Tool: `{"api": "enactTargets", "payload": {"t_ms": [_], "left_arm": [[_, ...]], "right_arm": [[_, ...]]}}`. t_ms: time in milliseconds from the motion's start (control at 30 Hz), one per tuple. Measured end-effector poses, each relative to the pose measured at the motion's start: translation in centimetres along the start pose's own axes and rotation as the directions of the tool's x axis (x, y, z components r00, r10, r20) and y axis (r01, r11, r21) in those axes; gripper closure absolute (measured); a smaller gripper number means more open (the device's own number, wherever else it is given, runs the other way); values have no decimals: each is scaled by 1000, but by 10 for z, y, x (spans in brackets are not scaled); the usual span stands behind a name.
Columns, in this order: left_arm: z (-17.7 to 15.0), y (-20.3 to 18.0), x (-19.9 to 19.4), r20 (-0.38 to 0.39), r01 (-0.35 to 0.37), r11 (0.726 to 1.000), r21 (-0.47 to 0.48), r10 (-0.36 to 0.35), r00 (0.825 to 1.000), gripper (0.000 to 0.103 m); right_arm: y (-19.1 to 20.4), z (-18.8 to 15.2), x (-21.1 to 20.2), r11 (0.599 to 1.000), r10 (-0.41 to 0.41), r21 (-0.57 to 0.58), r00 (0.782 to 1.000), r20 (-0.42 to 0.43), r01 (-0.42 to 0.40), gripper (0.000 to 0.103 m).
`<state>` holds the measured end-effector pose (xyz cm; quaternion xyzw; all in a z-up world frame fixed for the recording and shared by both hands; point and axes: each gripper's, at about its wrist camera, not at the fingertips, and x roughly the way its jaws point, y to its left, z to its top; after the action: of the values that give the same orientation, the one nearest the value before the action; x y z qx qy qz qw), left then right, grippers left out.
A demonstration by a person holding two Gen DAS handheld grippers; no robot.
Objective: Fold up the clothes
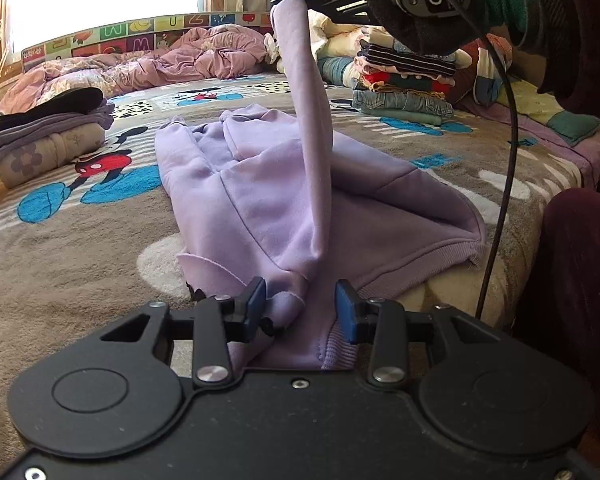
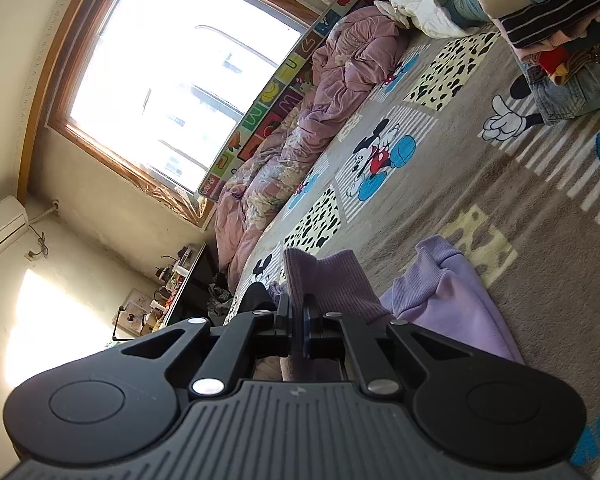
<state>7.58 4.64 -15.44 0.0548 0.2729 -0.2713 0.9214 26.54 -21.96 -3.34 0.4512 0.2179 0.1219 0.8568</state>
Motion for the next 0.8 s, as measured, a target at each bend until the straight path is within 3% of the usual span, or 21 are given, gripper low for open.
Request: {"api": "enactTargets", "payload": {"t_ms": [400,800], "left_arm": [[1,22,-2,8,100,984,-150,-100,995,68],[1,41,-6,30,190,942,-278,-189,982,68]], "right_arm": [[33,-13,47,993,-56,-106,996,-68,49,96],[49,-23,94,984,-108,-152,989,-106,91,96]]}}
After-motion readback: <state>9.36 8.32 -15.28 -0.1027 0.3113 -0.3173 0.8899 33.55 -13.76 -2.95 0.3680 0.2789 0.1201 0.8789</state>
